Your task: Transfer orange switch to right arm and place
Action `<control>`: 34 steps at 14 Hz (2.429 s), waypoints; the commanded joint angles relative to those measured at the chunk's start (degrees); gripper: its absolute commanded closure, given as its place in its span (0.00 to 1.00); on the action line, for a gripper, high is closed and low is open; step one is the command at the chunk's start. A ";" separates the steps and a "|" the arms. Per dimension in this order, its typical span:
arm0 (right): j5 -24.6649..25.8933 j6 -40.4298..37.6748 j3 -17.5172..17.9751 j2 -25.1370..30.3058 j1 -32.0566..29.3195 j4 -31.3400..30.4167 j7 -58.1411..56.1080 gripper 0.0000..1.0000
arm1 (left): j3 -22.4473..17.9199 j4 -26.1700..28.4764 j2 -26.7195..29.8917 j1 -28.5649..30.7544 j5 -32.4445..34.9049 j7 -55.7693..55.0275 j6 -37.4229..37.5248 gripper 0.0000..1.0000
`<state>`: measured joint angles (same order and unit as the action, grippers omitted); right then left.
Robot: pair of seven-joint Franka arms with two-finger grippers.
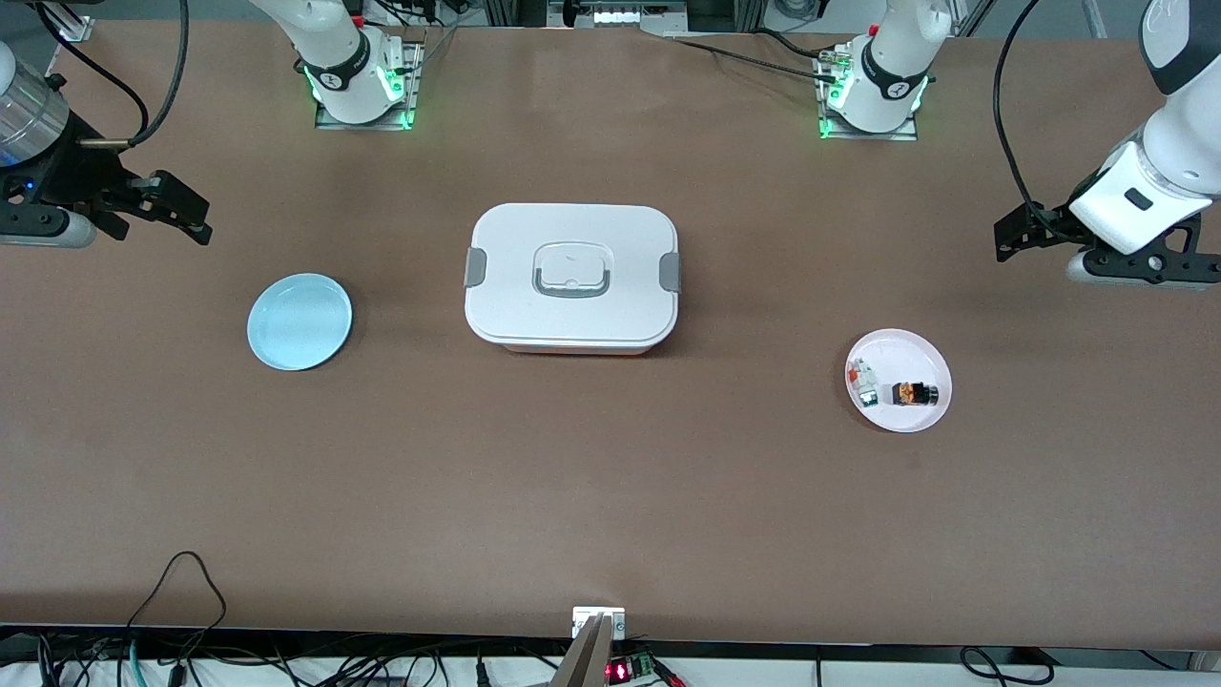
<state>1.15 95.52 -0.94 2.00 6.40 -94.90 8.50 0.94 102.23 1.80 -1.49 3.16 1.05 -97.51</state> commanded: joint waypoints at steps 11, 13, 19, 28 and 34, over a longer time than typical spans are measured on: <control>-0.36 0.19 0.06 -0.95 0.63 1.03 0.29 0.00 | 0.20 -0.81 -0.13 0.43 -0.96 -0.26 1.00 0.00; -0.27 -0.34 -0.03 -0.95 0.55 0.51 0.02 0.00 | 0.38 -0.81 -0.13 0.43 -0.96 -0.26 1.18 0.00; -0.35 -0.78 0.15 -1.56 0.63 -1.51 -2.08 0.00 | 0.11 -0.81 -0.22 0.52 -0.96 -0.17 2.67 0.00; -0.53 1.50 0.32 -6.48 3.79 -2.13 -1.91 0.00 | 0.11 -5.80 -6.35 0.52 -2.54 0.09 8.19 0.00; -0.53 2.21 0.32 -7.45 4.15 -1.78 -2.17 0.00 | 0.11 -8.20 -14.27 2.19 -1.84 0.01 9.02 0.00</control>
<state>1.05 97.83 -0.47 -5.06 10.58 -97.24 7.08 0.88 95.37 -8.96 0.00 2.04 1.12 -88.32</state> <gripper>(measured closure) 0.000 0.000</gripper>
